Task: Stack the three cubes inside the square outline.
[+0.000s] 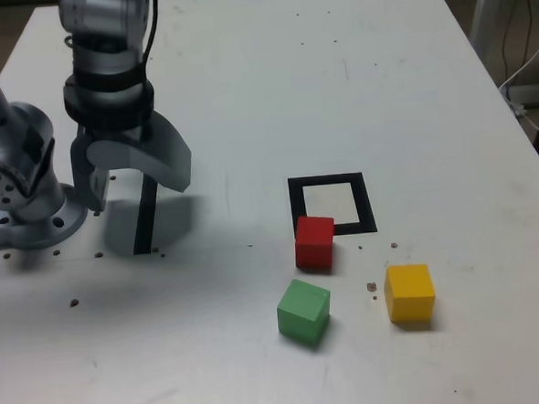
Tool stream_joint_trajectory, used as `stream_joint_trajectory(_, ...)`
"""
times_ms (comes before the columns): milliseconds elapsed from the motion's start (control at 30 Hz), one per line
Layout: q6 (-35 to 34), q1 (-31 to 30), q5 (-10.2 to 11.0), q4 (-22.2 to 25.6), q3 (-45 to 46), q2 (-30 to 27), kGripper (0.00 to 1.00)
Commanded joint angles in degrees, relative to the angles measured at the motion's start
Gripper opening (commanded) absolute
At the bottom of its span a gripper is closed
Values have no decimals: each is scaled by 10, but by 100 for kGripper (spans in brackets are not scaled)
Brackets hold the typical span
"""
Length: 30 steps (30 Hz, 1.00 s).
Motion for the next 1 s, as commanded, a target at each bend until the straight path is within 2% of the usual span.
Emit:
stream_joint_trajectory(0, 1, 1, -1, -1, -1, 3, 99)
stream_joint_trajectory(567, 2, 1, -2, -1, -9, 6, 99)
stream_joint_trajectory(967, 2, -19, -3, 6, -58, 49, 99)
